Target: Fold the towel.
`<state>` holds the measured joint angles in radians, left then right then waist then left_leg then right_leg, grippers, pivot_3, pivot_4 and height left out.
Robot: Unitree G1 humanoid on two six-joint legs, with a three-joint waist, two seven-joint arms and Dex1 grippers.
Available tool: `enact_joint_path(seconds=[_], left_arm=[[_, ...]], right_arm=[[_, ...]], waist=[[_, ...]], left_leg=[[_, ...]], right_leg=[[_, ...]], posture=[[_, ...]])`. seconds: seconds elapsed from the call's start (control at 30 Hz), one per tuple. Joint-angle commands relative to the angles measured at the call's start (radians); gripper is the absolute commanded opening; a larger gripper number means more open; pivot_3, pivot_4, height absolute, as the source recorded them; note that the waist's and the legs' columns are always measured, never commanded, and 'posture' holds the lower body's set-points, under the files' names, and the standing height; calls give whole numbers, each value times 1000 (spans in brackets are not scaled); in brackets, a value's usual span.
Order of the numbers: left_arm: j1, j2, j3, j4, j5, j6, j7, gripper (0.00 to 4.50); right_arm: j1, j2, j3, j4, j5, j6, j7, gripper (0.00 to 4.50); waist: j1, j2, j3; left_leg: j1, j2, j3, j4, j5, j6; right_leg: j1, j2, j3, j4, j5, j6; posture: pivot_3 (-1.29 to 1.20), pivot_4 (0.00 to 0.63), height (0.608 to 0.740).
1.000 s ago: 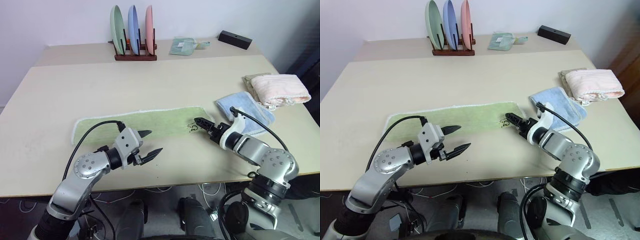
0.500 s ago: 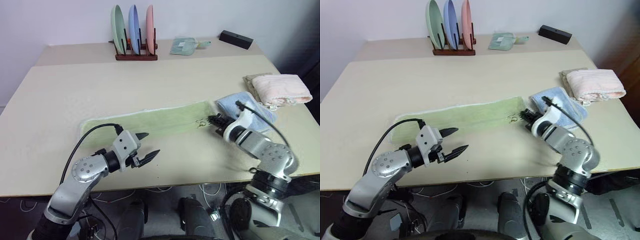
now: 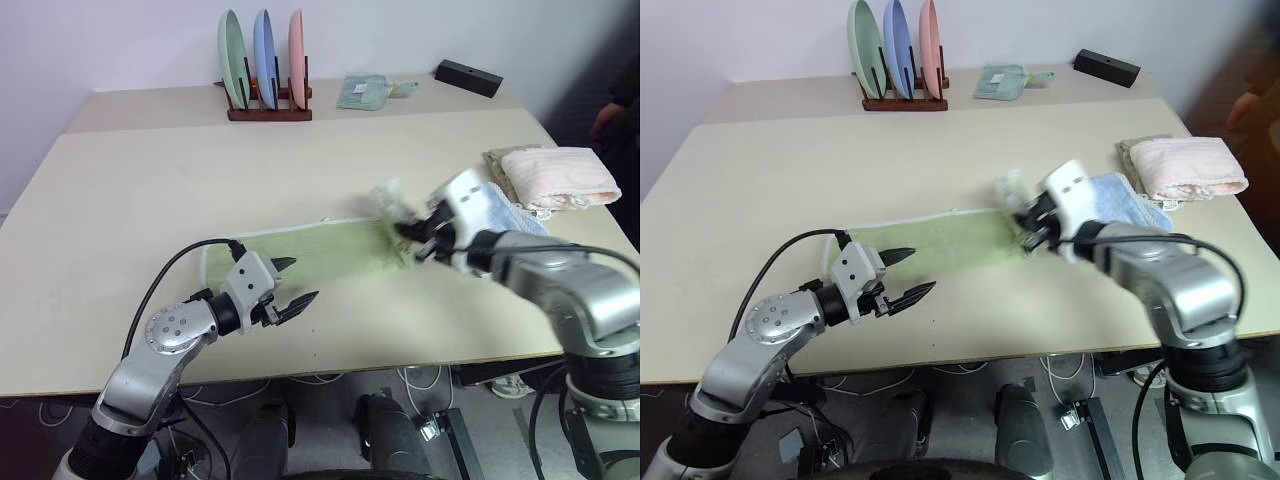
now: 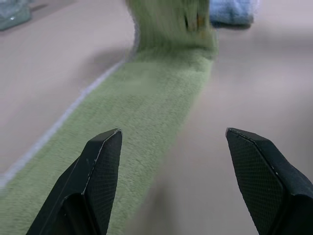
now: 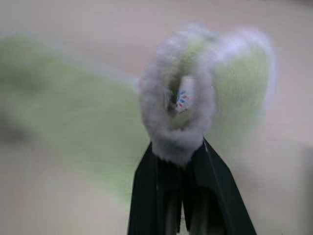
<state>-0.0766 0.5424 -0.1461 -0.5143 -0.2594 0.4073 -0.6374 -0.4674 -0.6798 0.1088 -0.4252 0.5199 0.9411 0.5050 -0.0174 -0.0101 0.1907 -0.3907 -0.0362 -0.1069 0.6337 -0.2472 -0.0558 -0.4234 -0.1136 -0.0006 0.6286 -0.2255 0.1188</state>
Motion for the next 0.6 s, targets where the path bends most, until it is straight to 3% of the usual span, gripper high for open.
enact_joint_path(seconds=[0.03, 0.2, 0.37, 0.47, 0.6], left_arm=[[6, -8, -1, -42, 1, 0, 10, 3457], [50, -11, 0, -72, 13, 8, 30, 3457], [84, -10, 3, -83, 20, 10, 42, 3457], [93, -12, 2, -82, 22, 9, 45, 3457], [110, -26, 12, -79, 11, 12, 57, 3457]], right_arm=[[-54, 71, 126, 49, -97, -62, -7, 30], [-50, 144, 225, 134, -195, -108, -11, 30], [-40, 175, 208, 167, -222, -122, -1, 30], [-25, 164, 183, 145, -210, -143, 34, 901], [41, 118, 92, 30, -142, -225, 142, 2931]], waist=[[0, 0, 0], [4, 0, 0], [4, 0, 0], [4, 0, 0], [5, 0, 0]], left_leg=[[0, 0, 0, 0, 0, 0], [-1, 0, -1, 0, 0, 0], [0, 0, -1, 0, 0, 0], [0, 0, -1, 0, 0, 0], [0, 0, -1, 0, 0, 0]], right_leg=[[0, 0, 0, 0, 0, 0], [0, 0, 0, -1, 0, 0], [0, 0, 0, -1, 0, 0], [0, 0, 0, -1, 0, 0], [0, 0, 0, -1, 0, 0]], posture=[[0, 150, 740], [0, 150, 740], [0, 150, 740], [0, 150, 740], [0, 150, 740]])
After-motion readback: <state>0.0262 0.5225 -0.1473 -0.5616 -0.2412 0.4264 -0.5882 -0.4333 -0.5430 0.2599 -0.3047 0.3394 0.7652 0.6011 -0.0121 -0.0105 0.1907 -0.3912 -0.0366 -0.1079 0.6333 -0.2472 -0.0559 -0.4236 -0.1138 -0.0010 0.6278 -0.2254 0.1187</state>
